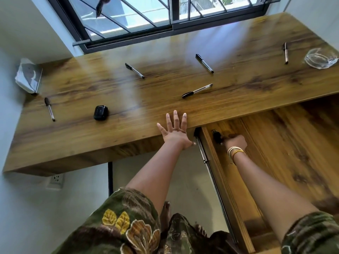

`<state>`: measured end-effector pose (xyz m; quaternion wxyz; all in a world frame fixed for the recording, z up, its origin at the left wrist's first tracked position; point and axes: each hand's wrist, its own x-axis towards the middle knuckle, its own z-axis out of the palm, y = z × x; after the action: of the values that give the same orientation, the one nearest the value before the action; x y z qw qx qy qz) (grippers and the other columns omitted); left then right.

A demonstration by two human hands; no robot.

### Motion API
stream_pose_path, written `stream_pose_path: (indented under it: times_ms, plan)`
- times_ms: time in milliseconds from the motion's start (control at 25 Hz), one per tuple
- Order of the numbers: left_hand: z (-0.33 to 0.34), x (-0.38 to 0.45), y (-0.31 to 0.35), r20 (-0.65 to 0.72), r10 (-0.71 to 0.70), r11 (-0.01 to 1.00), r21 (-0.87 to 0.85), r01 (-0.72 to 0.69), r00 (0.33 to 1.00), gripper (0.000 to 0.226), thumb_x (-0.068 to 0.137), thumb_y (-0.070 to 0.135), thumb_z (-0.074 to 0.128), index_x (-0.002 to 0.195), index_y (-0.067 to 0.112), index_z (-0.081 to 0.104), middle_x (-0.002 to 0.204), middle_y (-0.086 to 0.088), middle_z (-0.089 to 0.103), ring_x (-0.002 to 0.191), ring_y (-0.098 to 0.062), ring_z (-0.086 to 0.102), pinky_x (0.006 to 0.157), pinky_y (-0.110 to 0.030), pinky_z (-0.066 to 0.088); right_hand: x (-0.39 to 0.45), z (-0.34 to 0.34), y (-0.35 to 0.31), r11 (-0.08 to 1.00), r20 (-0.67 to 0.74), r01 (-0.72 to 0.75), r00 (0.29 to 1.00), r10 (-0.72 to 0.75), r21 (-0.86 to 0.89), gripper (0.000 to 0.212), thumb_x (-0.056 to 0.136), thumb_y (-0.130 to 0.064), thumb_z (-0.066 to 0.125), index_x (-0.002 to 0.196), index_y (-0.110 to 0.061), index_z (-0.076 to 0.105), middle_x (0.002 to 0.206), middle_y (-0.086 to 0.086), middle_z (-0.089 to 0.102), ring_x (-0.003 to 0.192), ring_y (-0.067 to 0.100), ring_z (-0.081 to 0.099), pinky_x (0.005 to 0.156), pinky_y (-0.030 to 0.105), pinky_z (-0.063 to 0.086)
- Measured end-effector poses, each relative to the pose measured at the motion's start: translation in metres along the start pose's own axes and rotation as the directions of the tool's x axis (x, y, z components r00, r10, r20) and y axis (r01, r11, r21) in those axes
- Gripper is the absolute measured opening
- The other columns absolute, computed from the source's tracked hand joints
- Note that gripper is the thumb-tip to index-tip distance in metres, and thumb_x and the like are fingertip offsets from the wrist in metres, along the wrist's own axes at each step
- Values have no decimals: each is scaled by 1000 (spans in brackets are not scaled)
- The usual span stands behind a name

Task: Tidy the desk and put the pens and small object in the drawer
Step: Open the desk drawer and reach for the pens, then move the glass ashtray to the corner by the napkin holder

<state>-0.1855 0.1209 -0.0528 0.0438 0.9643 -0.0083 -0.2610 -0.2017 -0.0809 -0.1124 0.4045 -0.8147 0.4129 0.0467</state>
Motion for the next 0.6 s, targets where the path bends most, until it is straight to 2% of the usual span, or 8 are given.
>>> stream_pose_path:
  times_ms: [80,160,200,280,320,400,520,600]
  plan:
    - [-8,-3,-4,34,36,999,4,-36,999,117,79,63,59,144,28,-32,149,-7,-45,135,-37,-40,103,-70,-16,-11,-10,-12,985,-128,173,976,-174,-15,22,77,-12,66,98,-4,65,101,21,69,98,40,63,79,35,48]
    - [-15,-7,-10,-5,112,994,7,-112,994,109,81,60,58,150,25,-19,157,-9,-28,143,-39,-25,108,-69,-6,-21,-19,-33,941,-228,339,914,-336,-27,13,76,-14,62,88,-13,64,89,14,71,88,36,65,73,31,47]
    - [-19,-7,-12,-66,153,988,-19,-155,986,100,82,57,58,153,23,-4,159,-10,-10,146,-38,-10,111,-67,4,-23,-23,-46,922,-253,387,889,-381,-28,10,76,-14,61,85,-15,62,85,11,71,84,34,65,71,30,46]
    - [-29,-3,-18,-241,177,960,-172,-222,954,71,83,52,57,142,20,34,145,-10,28,136,-33,24,109,-55,24,-22,-25,-72,896,-258,442,863,-435,-31,7,75,-14,60,82,-17,59,81,8,71,81,31,65,70,27,43]
    - [-34,1,-22,-318,154,934,-263,-243,936,55,85,47,56,131,19,47,134,-8,39,127,-30,34,105,-50,31,-21,-23,-83,892,-254,451,859,-444,-35,7,75,-13,60,82,-17,58,82,8,70,82,31,64,70,27,42]
    - [-47,10,-30,-414,131,891,-349,-290,901,32,88,35,56,114,18,60,119,-7,50,116,-27,45,98,-45,38,-19,-17,-104,899,-250,436,866,-432,-44,9,76,-12,58,84,-15,60,86,10,71,86,32,64,73,30,44]
    - [-73,22,-32,-502,224,873,-278,-401,835,24,89,21,55,109,17,67,109,-5,54,107,-25,51,91,-40,42,-10,-14,-126,926,-245,377,896,-371,-24,14,78,-13,56,91,-13,61,95,12,71,93,34,64,80,36,50]
    - [-93,33,-28,-519,254,860,-264,-436,816,24,88,18,54,108,18,68,107,-4,55,105,-25,52,88,-39,42,3,-17,-139,948,-236,319,922,-306,19,19,80,-15,54,97,-12,61,101,13,70,96,35,63,83,38,51]
